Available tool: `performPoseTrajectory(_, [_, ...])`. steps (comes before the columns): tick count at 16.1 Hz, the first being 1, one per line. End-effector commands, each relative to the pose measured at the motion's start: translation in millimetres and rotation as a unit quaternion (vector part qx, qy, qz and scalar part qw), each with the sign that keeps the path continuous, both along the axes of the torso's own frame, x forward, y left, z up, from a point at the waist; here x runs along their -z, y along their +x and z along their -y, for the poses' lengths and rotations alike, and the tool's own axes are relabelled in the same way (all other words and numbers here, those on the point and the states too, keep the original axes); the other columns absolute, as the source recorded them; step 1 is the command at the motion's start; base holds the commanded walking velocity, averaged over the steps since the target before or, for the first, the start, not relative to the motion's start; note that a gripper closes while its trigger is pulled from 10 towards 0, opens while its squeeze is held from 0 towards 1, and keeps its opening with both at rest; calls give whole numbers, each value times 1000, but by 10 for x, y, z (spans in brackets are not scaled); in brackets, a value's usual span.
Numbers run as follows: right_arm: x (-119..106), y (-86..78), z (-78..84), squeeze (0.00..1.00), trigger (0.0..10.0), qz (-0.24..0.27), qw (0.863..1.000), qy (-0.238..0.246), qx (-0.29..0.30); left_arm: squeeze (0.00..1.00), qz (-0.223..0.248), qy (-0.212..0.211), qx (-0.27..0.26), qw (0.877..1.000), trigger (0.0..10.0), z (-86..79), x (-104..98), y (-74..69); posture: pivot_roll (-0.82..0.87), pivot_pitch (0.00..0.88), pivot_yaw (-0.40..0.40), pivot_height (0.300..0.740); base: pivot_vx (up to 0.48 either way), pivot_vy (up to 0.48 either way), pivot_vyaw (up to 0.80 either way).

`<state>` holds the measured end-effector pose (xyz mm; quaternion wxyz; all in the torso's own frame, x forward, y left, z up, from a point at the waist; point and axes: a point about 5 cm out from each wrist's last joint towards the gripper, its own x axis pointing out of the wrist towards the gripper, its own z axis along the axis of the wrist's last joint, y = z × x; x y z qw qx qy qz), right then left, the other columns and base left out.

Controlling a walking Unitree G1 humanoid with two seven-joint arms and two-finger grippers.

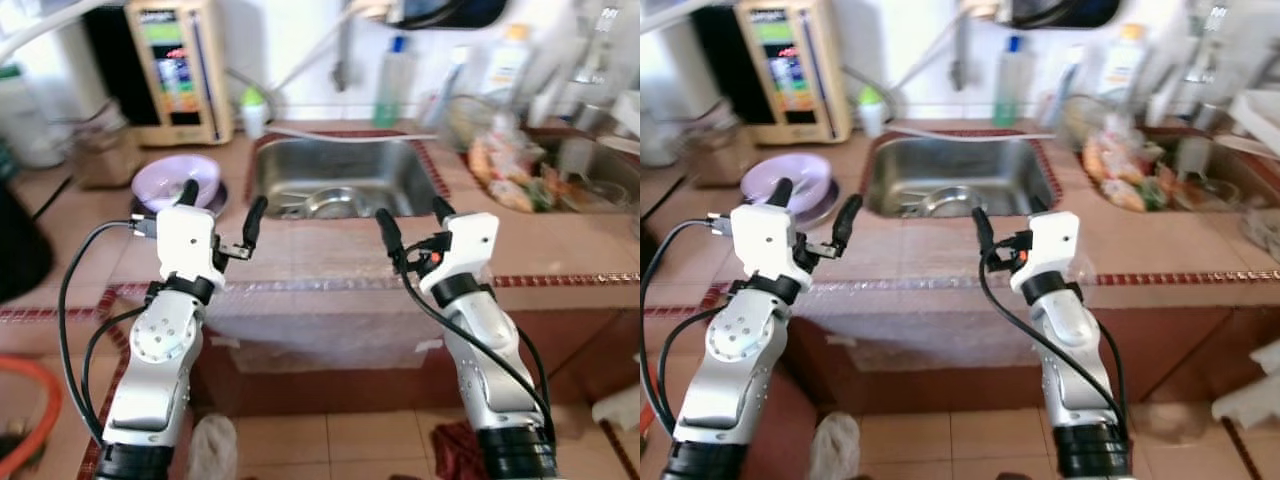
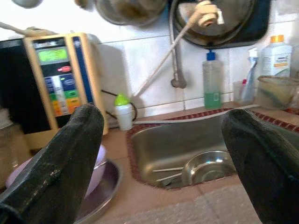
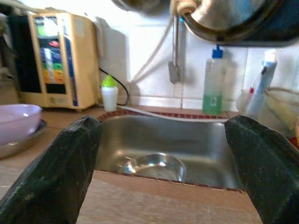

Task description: Kitchen organization

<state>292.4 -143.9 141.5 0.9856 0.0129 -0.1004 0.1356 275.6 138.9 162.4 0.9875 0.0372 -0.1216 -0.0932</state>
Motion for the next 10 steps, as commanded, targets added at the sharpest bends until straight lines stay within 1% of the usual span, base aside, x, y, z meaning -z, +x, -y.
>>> performPoseTrajectory(1, [-47,25,-15,0,10000,9,1000,2,-4,0,2,6,0,1000,10000,-20,-23,-1,-44,8,54,740,300,0,519])
performPoseTrajectory(5, [-42,38,-16,0,10000,8,1000,2,-7,0,-1,7,0,1000,10000,-7,-11,-3,-43,7,53,740,288,0,434])
performPoseTrajectory(6, [-41,38,-18,0,10000,8,1000,1,-8,0,-2,5,-1,1000,10000,-6,-1,-9,-43,7,53,740,0,0,400])
performPoseTrajectory(7, [-33,40,-14,0,10000,4,1000,2,-6,0,-5,9,-4,1000,10000,3,29,-18,-41,7,52,740,0,0,0])
performPoseTrajectory(10, [-12,42,6,0,10000,0,1000,3,-2,0,-18,3,-9,1000,10000,48,83,-40,-39,7,45,740,0,0,0])
